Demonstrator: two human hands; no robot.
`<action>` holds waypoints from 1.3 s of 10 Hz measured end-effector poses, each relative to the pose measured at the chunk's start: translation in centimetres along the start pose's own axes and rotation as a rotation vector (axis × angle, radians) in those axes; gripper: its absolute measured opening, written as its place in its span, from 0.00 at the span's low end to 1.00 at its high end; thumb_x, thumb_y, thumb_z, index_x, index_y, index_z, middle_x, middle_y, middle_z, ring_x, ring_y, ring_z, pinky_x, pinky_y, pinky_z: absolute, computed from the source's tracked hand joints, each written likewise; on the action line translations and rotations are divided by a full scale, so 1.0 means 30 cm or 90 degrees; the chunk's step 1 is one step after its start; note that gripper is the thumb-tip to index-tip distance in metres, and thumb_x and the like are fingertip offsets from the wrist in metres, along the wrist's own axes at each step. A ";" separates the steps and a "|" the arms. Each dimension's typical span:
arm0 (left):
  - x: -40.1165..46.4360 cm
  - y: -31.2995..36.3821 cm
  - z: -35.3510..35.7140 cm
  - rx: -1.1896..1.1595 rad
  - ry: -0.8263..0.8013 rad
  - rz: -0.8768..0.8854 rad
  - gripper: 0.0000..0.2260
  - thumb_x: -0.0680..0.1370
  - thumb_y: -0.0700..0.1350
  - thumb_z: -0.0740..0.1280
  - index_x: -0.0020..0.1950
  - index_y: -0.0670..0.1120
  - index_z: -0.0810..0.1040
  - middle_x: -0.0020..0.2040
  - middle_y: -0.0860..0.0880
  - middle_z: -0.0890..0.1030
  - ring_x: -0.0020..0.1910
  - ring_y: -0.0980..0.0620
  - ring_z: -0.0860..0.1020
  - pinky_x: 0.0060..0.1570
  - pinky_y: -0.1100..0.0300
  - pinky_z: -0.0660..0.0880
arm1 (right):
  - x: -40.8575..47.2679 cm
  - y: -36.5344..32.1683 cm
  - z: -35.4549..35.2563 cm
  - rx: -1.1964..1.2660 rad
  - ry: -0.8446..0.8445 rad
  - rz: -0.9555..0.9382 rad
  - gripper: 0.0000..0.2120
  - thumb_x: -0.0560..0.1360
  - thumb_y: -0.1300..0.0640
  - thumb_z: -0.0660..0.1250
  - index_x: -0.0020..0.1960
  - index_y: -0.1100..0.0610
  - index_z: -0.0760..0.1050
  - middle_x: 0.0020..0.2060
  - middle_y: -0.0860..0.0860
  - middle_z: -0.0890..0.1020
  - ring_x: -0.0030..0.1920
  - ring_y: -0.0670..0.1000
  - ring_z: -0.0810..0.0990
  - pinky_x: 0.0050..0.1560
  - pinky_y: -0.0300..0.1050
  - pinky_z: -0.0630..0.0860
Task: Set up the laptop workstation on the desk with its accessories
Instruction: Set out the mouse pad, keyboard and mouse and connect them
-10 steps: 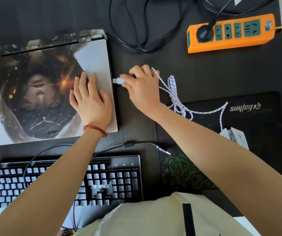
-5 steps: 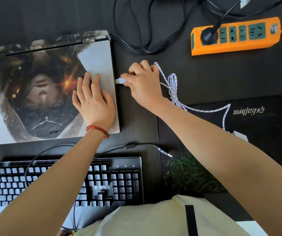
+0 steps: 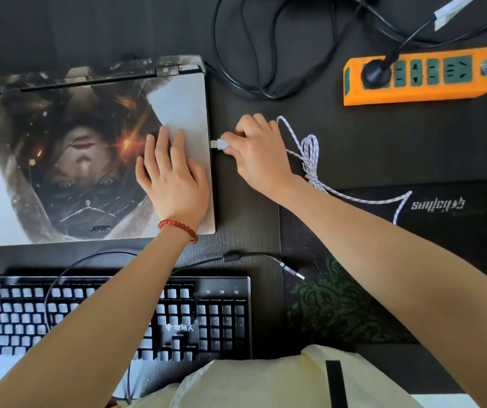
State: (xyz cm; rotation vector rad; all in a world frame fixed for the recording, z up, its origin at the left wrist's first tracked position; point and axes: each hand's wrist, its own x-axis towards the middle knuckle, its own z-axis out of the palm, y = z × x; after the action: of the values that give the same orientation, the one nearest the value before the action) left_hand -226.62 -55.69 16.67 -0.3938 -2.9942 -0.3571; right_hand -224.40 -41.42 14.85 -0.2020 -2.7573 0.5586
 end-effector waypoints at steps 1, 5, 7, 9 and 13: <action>0.001 0.000 0.002 -0.002 0.001 0.001 0.20 0.75 0.43 0.54 0.66 0.45 0.71 0.70 0.44 0.70 0.71 0.42 0.64 0.68 0.43 0.58 | 0.010 0.007 -0.004 0.003 0.007 -0.008 0.02 0.66 0.61 0.68 0.38 0.57 0.80 0.34 0.54 0.75 0.40 0.52 0.67 0.37 0.44 0.59; 0.002 -0.001 0.004 0.003 0.007 0.013 0.19 0.75 0.43 0.54 0.66 0.45 0.71 0.70 0.44 0.70 0.71 0.42 0.64 0.68 0.42 0.59 | 0.024 0.007 -0.022 -0.021 -0.065 -0.022 0.03 0.67 0.62 0.68 0.40 0.57 0.80 0.35 0.55 0.75 0.38 0.57 0.74 0.39 0.44 0.55; 0.001 -0.002 0.005 0.002 0.005 0.009 0.19 0.75 0.43 0.54 0.66 0.45 0.71 0.70 0.44 0.70 0.71 0.42 0.64 0.68 0.42 0.59 | 0.006 -0.004 -0.023 -0.020 -0.063 -0.008 0.04 0.67 0.60 0.66 0.40 0.57 0.80 0.35 0.54 0.76 0.37 0.57 0.75 0.38 0.45 0.60; 0.000 -0.004 0.006 -0.006 0.012 0.010 0.19 0.75 0.43 0.54 0.65 0.45 0.71 0.69 0.44 0.70 0.71 0.42 0.65 0.68 0.43 0.59 | 0.002 -0.025 -0.036 -0.039 -0.080 0.091 0.08 0.64 0.67 0.70 0.41 0.57 0.81 0.38 0.56 0.77 0.38 0.59 0.75 0.40 0.48 0.58; 0.001 -0.004 0.007 -0.005 0.013 0.011 0.19 0.75 0.43 0.55 0.65 0.45 0.71 0.69 0.44 0.71 0.71 0.42 0.65 0.68 0.42 0.59 | 0.011 -0.056 -0.047 0.091 -0.114 0.183 0.18 0.68 0.72 0.58 0.52 0.56 0.73 0.39 0.50 0.80 0.48 0.56 0.72 0.44 0.47 0.52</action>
State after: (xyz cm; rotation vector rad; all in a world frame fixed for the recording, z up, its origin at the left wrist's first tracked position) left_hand -226.69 -55.74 16.45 -0.4138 -2.9686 -0.3680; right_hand -224.35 -42.38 16.83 -0.5457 -2.8624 0.8832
